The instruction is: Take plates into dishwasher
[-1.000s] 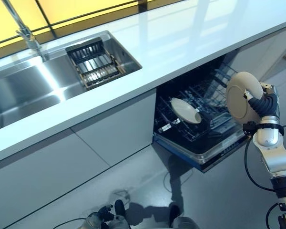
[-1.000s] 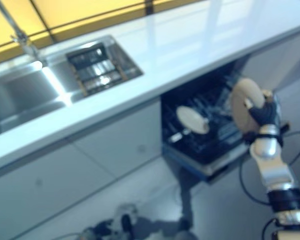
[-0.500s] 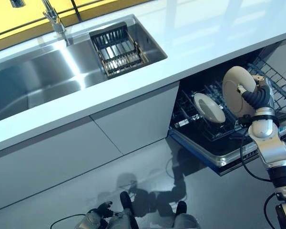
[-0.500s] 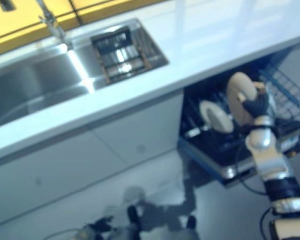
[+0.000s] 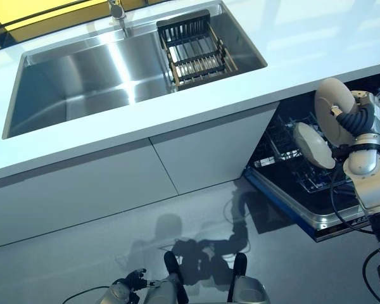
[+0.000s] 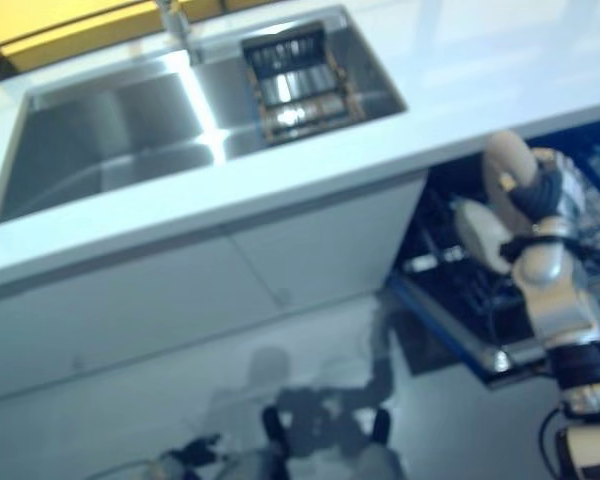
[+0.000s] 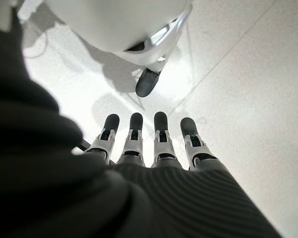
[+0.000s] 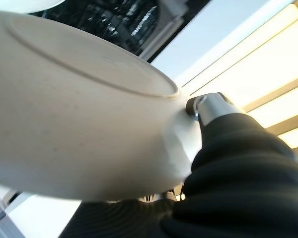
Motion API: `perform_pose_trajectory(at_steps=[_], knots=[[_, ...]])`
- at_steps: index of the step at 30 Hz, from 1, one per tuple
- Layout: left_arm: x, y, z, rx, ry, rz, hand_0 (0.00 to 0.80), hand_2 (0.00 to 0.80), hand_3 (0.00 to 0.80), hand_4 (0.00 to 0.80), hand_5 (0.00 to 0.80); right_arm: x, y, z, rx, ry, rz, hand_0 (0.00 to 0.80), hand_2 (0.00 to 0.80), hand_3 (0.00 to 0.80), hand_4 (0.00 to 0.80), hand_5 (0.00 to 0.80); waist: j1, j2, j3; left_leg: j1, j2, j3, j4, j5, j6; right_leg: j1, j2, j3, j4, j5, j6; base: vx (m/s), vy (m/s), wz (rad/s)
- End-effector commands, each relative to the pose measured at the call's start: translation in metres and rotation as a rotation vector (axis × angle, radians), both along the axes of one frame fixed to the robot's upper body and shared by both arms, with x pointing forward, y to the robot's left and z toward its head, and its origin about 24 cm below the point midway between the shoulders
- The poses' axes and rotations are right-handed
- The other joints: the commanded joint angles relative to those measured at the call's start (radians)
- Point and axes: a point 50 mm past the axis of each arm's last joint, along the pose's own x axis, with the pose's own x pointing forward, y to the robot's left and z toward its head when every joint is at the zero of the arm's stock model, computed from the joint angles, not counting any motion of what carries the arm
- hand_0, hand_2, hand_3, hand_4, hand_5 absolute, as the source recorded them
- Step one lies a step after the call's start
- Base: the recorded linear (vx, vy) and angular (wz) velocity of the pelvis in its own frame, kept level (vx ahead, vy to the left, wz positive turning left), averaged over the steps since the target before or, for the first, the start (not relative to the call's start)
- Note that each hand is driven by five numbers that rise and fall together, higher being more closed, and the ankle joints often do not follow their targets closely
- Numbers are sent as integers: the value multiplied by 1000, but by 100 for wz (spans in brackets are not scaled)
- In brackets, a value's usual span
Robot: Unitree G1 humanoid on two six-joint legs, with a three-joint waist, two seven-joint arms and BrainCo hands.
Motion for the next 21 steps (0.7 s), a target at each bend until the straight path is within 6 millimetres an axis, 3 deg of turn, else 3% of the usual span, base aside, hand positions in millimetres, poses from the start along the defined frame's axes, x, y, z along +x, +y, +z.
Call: perform_pose_trajectory(at_steps=[1, 12, 21], knots=[[21, 11, 10, 28, -55, -18, 0, 0, 0, 0, 0, 3, 6, 53, -108, -173, -5, 800, 800, 800, 800, 800, 14, -56, 26, 196, 23, 14, -2, -164, -63, -114, -2, 9, 61, 10, 2, 0, 0, 0], [28, 16, 16, 19, -80, 2, 0, 0, 0, 0, 0, -2, -13, 58, -133, -170, -86, 800, 800, 800, 800, 800, 11, -37, 64, 197, 37, 2, -1, -163, -62, -182, -33, 18, 165, -21, -1, -9, -10, -2], [25, 13, 14, 10, -72, -9, 0, 0, 0, 0, 0, -6, -28, 51, -154, -127, -163, 800, 800, 800, 800, 800, 6, -30, 68, 194, 43, 11, 0, -148, -69, -188, -21, 20, 161, -29, -10, 34, -7, 0]])
